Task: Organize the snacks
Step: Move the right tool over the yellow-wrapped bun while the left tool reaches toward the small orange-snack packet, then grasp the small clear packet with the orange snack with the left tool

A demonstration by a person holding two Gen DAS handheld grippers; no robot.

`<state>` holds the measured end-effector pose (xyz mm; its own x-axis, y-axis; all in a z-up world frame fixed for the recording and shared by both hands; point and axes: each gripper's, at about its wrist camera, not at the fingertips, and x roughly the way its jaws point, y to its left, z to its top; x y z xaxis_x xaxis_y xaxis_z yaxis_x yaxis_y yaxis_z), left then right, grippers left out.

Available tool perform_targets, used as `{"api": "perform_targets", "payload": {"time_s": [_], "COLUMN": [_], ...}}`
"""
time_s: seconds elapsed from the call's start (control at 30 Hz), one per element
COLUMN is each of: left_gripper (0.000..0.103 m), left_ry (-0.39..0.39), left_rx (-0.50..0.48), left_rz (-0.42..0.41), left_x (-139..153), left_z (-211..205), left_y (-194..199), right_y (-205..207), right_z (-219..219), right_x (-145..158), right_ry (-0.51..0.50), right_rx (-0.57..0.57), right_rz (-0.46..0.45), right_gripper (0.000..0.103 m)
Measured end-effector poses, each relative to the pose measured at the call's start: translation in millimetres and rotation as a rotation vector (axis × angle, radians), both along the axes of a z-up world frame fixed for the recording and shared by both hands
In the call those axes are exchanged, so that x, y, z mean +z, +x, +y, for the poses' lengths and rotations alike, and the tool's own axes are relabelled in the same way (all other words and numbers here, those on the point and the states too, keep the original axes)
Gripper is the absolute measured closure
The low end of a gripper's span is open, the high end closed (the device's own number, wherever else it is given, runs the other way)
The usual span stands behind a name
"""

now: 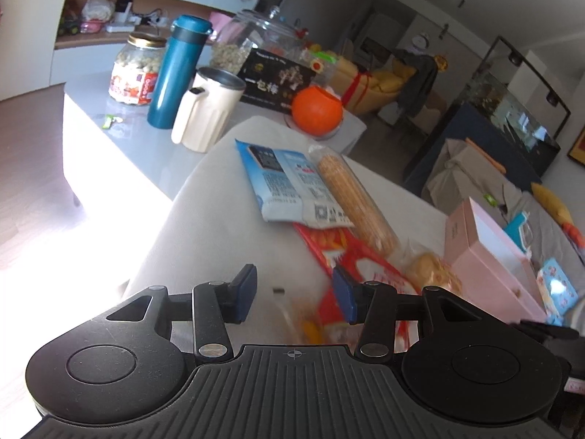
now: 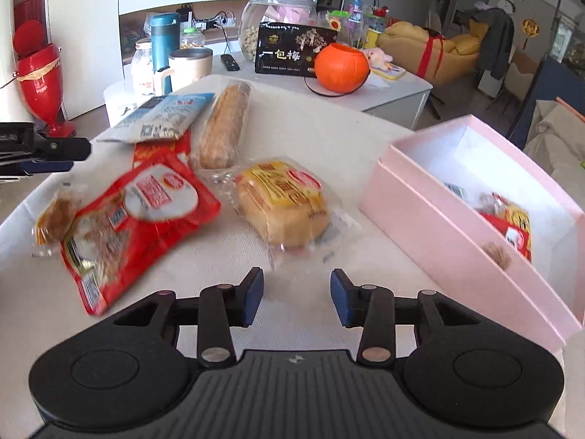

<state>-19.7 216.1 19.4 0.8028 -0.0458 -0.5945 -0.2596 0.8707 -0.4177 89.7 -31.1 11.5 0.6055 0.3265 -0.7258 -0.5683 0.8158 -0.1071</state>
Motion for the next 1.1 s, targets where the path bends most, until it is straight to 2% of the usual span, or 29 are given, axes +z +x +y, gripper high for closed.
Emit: {"api": "perform_targets", "payload": {"time_s": [0.1,0.17,0.23,0.4,0.5,0.6,0.67,0.87,0.93,1.03,1.1], "left_gripper": [0.054,0.056,0.078,0.079,0.079,0.079,0.079,0.076,0.075,0.075,0.075], "left_ry": [0.131,0.19,0.188,0.122,0.096,0.15,0.18,0.167,0.184,0.186,0.182], "left_rx": [-0.061,-0.063,-0.079,-0.231,-0.36,-0.428,-0.44,-0.432,-0.435,-0.449,-0.457], "left_rz": [0.069,0.074,0.057,-0.028,-0.021,0.012,0.008,0.012,0.006,0.009,0.014], "left_x": [-3,-6,-4,5,1,-6,-9,-14,-14,-13,-13], "left_z": [-27,-38,-43,-63,-83,-103,-112,-114,-115,-113,-112], "left_y": [-4,-4,-3,-5,-2,-2,-4,-7,-9,-6,-3], "right_y": [-7,-4,-5,-20,-21,-20,-17,28,47,65,61], "right_z": [-18,-24,-28,-36,-42,-39,-31,19,32,37,29], "right_x": [-5,-7,-9,-12,-10,-2,7,23,19,10,7], "right_ry": [0.055,0.103,0.135,0.149,0.181,0.201,0.206,0.182,0.164,0.179,0.189], "right_rx": [-0.028,-0.07,-0.087,-0.087,-0.097,-0.086,-0.077,-0.042,-0.049,-0.055,-0.064], "right_rz": [-0.017,0.009,0.013,-0.016,0.002,-0.005,-0.029,-0.075,-0.046,0.051,0.073], "right_gripper": [0.045,0.042,0.039,0.027,0.026,0.026,0.026,0.023,0.023,0.023,0.035]}}
